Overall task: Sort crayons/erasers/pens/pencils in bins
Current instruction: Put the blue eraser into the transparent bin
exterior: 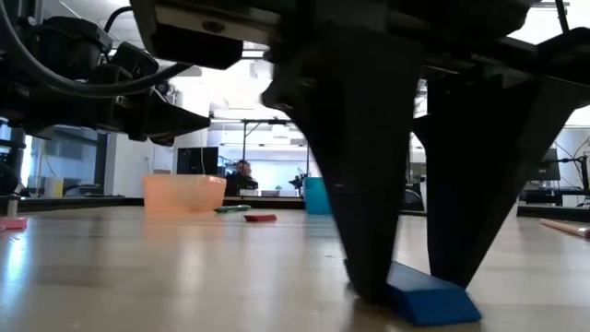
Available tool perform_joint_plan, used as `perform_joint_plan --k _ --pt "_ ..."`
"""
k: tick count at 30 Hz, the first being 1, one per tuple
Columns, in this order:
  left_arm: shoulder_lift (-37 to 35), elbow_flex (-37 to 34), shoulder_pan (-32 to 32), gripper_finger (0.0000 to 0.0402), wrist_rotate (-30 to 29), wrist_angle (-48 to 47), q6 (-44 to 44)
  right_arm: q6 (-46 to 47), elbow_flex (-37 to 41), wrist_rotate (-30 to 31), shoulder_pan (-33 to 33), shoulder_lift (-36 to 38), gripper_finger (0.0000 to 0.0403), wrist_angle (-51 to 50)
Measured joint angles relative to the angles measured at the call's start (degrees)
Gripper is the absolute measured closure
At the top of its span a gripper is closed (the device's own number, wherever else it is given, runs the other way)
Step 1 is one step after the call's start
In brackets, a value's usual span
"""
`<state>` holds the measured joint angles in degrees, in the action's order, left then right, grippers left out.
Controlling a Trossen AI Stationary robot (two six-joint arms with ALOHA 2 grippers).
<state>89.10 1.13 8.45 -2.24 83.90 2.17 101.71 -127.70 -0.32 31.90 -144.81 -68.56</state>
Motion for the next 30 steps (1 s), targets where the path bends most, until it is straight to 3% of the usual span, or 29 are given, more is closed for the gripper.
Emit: perform_joint_plan --k 9,19,23,30 --pt "0.0 0.0 0.0 0.0401 0.0 0.0 0.0 -3.3 0.1 -0.2 0.0 0.3 0.0356 -0.5" --pt "0.0 0.0 0.0 0.0401 0.0 0.0 0.0 -8.9 0.3 2.5 -0.9 6.1 0.0354 -2.9" --pt "0.0 0.0 0.0 0.0401 0.0 -0.1 -0.1 -18.0 0.4 4.8 -2.9 9.1 0.0353 -5.7" --pt "0.0 -0.4 0.0 0.0401 0.0 -0.4 -0.1 -43.8 0.3 5.8 -9.8 12.9 0.0361 -12.8"
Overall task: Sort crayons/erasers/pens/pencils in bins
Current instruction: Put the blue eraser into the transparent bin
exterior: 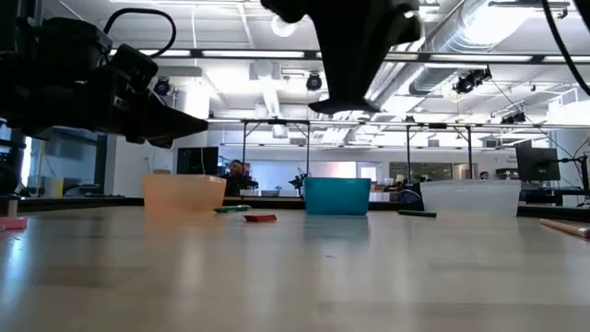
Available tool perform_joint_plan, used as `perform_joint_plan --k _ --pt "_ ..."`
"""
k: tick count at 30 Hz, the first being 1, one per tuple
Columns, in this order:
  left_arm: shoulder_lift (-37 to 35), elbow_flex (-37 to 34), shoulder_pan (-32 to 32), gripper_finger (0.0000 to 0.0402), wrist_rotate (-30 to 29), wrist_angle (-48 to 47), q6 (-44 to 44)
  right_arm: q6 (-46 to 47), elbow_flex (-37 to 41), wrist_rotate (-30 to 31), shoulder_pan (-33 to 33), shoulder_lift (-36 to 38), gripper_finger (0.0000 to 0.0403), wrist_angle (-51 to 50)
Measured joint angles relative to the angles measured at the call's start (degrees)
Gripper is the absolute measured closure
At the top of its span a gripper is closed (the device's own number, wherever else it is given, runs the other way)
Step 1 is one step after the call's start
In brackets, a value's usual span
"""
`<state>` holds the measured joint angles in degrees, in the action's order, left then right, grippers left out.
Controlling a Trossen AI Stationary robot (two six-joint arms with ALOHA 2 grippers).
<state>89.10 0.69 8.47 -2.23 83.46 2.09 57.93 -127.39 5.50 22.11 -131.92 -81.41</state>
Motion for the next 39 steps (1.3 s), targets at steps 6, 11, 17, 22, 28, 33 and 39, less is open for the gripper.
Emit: perform_joint_plan --k 6,11,17,22,28,33,39 --pt "0.0 0.0 0.0 0.0401 0.0 -0.4 -1.0 -22.7 0.0 1.0 -8.0 1.6 0.0369 -8.4" --pt "0.0 0.0 0.0 0.0401 0.0 -2.8 -1.0 -35.9 5.2 2.3 -15.5 7.0 0.0370 -6.0" --pt "0.0 -0.1 0.0 0.0401 -0.2 -3.5 -0.4 -45.1 25.9 4.6 -25.0 19.0 0.0370 6.2" --pt "0.0 -0.1 0.0 0.0401 -2.0 -3.5 0.4 -49.7 45.6 1.5 -34.1 30.3 0.0371 20.4" --pt "0.0 -0.1 0.3 0.0401 -5.8 -3.5 1.1 -49.4 59.6 0.8 -47.6 40.8 0.0371 24.1" --pt "0.0 -0.1 1.4 0.0401 -8.8 -3.5 2.8 -51.9 64.3 2.9 -57.9 47.8 0.0369 23.7" --pt "0.0 1.2 4.2 0.0401 -10.9 -3.5 3.7 -54.0 67.4 4.7 -70.6 51.7 0.0368 26.6"
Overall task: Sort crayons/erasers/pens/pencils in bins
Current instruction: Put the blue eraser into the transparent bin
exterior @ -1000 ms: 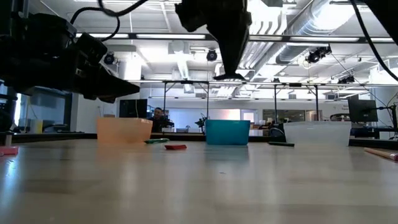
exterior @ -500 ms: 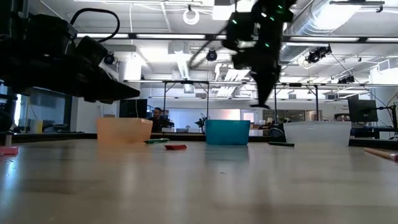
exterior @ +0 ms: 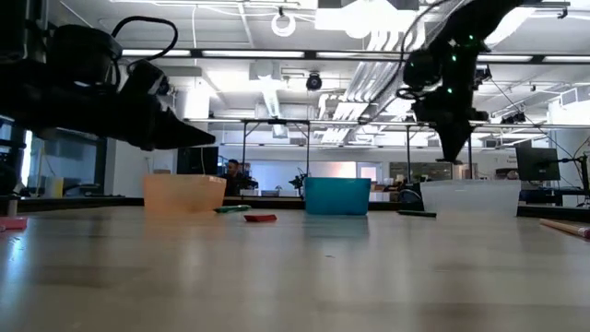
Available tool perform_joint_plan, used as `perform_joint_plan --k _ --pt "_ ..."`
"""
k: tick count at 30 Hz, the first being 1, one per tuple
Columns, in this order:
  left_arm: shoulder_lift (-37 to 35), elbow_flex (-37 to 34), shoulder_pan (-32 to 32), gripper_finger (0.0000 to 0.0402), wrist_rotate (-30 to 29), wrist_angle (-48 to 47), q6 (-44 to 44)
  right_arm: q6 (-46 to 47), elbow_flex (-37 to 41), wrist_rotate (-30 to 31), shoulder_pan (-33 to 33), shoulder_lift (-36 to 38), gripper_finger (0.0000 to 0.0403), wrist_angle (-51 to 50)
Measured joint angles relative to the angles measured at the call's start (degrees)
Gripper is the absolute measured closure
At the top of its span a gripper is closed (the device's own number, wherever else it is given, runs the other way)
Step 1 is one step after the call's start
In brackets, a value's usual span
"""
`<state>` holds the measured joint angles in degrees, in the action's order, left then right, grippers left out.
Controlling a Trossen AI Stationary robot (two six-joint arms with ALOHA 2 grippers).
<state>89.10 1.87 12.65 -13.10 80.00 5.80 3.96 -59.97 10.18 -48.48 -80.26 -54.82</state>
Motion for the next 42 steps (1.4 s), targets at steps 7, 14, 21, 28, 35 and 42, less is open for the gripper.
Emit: perform_joint_plan --k 7,14,21,28,35,42 --pt "0.0 1.7 2.4 0.0401 0.0 -1.3 -0.1 -1.8 2.6 -0.1 -10.5 -5.0 0.0367 6.2" --pt "0.0 1.8 2.5 0.0401 0.0 -0.7 -1.1 -2.7 2.6 -0.4 -13.6 -10.5 0.0367 9.9" --pt "0.0 1.8 2.2 0.0401 0.0 -0.7 -1.3 -4.2 0.9 -0.2 -14.2 -13.9 0.0367 12.0" --pt "0.0 1.8 2.2 0.0401 0.0 -0.9 -1.7 -4.6 0.7 0.7 -15.4 -13.9 0.0367 13.9" --pt "0.0 1.8 2.2 0.0401 0.0 -0.9 -1.2 -5.4 0.7 0.3 -15.7 -17.4 0.0367 16.0" --pt "0.0 1.8 2.2 0.0401 0.0 -0.9 -1.1 -5.0 -0.4 0.7 -15.8 -20.0 0.0359 16.1"
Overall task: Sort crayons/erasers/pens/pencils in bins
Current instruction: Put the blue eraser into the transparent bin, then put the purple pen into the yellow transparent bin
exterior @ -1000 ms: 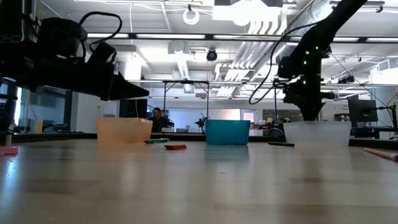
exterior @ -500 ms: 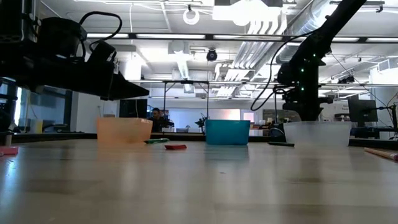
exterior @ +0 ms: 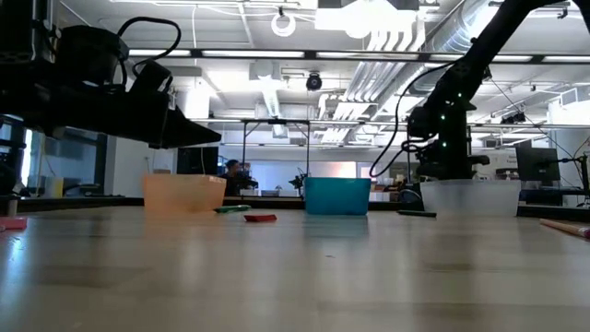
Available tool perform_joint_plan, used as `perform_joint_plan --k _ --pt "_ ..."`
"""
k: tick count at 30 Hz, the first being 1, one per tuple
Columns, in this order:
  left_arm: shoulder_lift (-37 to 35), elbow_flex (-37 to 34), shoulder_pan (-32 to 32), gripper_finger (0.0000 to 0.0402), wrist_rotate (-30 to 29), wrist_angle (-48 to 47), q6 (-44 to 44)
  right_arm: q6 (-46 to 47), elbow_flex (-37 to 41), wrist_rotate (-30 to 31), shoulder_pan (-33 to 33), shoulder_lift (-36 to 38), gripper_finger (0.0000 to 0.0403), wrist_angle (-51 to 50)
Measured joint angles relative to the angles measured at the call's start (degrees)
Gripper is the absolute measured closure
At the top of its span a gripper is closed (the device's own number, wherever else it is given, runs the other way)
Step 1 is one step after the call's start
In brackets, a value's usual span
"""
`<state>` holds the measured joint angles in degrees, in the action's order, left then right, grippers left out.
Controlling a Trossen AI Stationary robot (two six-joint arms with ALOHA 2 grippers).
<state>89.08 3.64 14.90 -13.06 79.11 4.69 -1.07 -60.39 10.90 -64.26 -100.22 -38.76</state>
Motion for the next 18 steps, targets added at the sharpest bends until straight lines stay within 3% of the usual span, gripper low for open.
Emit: perform_joint_plan --k 12,18 --pt "0.0 0.0 0.0 0.0401 0.0 0.3 0.0 -0.4 -0.3 1.3 0.0 0.5 0.0258 -2.7" --pt "-1.6 0.0 0.0 0.0401 0.9 1.8 -1.5 -2.1 -0.3 0.7 0.0 5.6 0.0262 -3.7"
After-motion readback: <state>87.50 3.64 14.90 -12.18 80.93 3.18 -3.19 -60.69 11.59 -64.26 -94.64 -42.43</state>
